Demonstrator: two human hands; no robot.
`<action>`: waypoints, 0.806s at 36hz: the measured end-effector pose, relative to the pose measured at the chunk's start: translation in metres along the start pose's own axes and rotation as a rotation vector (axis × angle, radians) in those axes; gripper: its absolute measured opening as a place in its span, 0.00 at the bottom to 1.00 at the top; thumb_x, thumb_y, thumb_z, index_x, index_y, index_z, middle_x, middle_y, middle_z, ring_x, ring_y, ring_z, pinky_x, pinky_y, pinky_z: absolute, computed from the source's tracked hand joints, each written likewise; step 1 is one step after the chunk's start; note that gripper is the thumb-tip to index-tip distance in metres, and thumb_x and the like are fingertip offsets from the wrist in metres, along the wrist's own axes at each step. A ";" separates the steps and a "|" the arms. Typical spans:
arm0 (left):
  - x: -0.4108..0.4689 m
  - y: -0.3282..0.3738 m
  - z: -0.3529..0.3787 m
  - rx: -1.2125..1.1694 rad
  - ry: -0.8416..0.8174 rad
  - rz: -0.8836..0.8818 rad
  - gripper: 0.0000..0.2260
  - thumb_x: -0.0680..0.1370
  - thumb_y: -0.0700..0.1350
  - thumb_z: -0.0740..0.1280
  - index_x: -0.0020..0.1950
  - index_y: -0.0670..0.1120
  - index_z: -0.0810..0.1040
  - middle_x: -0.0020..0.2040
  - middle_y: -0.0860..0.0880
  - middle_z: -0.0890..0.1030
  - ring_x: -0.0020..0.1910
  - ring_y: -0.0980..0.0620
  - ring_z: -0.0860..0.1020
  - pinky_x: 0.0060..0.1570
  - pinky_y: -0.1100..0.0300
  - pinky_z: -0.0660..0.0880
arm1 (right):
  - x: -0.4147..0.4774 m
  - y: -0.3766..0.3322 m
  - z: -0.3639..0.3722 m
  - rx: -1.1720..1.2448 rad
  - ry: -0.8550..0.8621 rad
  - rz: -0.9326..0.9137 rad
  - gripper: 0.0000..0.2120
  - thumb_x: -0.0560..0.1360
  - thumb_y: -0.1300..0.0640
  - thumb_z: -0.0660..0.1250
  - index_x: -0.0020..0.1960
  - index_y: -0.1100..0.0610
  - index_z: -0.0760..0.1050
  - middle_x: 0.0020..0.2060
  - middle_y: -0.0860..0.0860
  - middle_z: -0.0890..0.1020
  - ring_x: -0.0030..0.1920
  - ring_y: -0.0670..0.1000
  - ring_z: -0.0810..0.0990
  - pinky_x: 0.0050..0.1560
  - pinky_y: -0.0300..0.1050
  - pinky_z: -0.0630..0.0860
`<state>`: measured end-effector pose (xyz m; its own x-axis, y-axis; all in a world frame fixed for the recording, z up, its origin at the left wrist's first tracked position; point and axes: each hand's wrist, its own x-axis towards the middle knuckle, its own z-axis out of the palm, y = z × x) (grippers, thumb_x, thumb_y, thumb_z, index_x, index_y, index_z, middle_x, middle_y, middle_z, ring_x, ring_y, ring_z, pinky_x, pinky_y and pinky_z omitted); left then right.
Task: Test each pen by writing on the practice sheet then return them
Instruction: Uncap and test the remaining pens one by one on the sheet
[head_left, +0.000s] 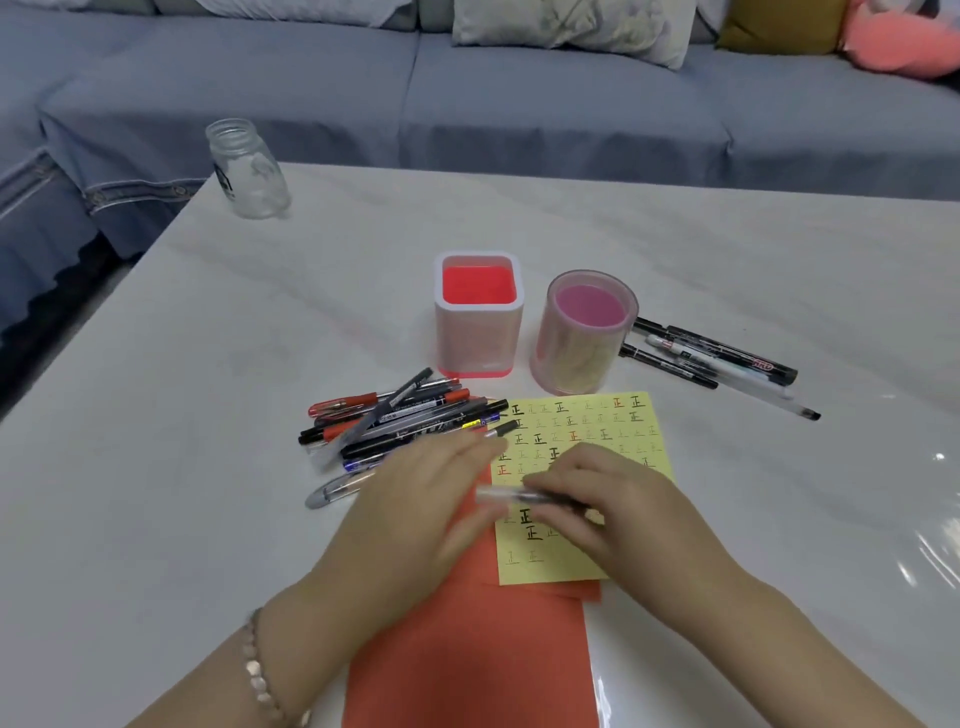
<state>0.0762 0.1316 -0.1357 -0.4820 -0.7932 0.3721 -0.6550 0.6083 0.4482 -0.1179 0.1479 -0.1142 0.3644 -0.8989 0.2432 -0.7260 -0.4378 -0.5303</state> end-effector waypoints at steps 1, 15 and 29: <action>0.001 0.006 0.001 -0.003 -0.026 0.034 0.18 0.81 0.57 0.51 0.61 0.48 0.70 0.52 0.49 0.81 0.52 0.54 0.75 0.51 0.60 0.70 | 0.001 -0.004 0.000 -0.021 0.001 -0.043 0.15 0.73 0.44 0.59 0.47 0.50 0.81 0.37 0.43 0.78 0.35 0.42 0.74 0.31 0.42 0.74; -0.008 0.030 0.003 -0.295 -0.058 -0.302 0.10 0.80 0.53 0.54 0.57 0.58 0.72 0.40 0.61 0.79 0.45 0.64 0.75 0.40 0.68 0.70 | -0.010 -0.024 0.006 0.699 0.182 0.686 0.15 0.64 0.42 0.69 0.40 0.53 0.74 0.19 0.46 0.66 0.22 0.45 0.63 0.26 0.35 0.62; 0.002 0.037 0.011 -0.319 -0.201 -0.190 0.08 0.82 0.48 0.53 0.50 0.49 0.69 0.42 0.56 0.71 0.42 0.57 0.69 0.44 0.60 0.67 | 0.008 -0.029 0.029 0.846 0.372 0.702 0.22 0.75 0.57 0.65 0.25 0.55 0.62 0.15 0.45 0.65 0.19 0.43 0.63 0.23 0.34 0.61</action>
<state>0.0447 0.1529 -0.1270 -0.4944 -0.8627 0.1065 -0.5457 0.4034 0.7345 -0.0768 0.1540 -0.1207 -0.2598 -0.9506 -0.1702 -0.0273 0.1834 -0.9827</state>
